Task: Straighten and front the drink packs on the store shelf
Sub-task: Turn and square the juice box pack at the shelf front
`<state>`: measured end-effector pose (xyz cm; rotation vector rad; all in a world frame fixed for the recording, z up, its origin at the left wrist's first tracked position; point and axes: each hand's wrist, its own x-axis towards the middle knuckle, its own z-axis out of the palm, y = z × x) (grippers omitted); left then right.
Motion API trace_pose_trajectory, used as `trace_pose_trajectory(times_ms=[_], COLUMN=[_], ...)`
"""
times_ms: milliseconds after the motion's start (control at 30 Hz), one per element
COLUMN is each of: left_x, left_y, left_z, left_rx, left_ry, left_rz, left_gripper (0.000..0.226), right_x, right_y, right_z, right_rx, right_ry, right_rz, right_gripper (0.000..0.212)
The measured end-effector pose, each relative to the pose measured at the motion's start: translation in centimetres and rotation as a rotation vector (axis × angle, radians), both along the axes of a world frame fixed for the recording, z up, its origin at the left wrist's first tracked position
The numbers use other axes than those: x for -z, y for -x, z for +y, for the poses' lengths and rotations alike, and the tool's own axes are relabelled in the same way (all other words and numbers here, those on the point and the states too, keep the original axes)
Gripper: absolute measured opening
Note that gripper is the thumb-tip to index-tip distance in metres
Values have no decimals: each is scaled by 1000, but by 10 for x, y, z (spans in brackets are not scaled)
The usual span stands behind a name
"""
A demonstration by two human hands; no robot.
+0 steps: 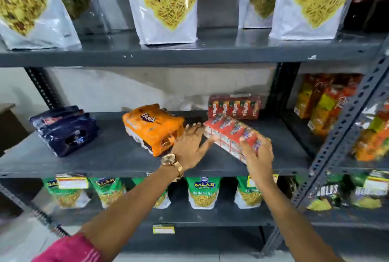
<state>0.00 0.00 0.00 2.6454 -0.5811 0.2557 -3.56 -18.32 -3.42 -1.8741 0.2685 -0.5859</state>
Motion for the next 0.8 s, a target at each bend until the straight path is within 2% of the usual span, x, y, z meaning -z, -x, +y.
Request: trace_pose_trajectory(times_ms=[33, 133, 200, 267, 333, 467, 533, 600, 667, 800], left_x=[7, 26, 40, 49, 51, 48, 47, 50, 53, 48], left_y=[-11, -46, -70, -93, -111, -152, -166, -181, -195, -196], left_z=[-4, -13, -26, -41, -53, -85, -101, -112, -118, -120], left_rx=[-51, -192, -232, -266, -291, -283, -341, -445, -545, -589], left_ry=[59, 104, 91, 107, 122, -9, -5, 23, 61, 182], left_rz=[81, 264, 284, 235, 201, 192, 247, 315, 380, 322], left_gripper=[67, 65, 67, 69, 69, 61, 63, 76, 88, 61], right_x=[8, 19, 23, 26, 31, 45, 50, 52, 52, 51], right_y=[-6, -31, -53, -72, -79, -84, -82, -79, -80, -81], right_z=[-6, -21, -34, -44, -47, -63, -74, -80, -79, -71], right_rx=[79, 229, 278, 307, 307, 243, 154, 111, 139, 153], right_ry=[-106, -331, -342, -306, -257, -76, -33, 27, 14, -144], right_rz=[43, 301, 462, 544, 539, 441, 425, 407, 419, 348], right_gripper=[75, 67, 79, 89, 90, 75, 87, 96, 97, 112])
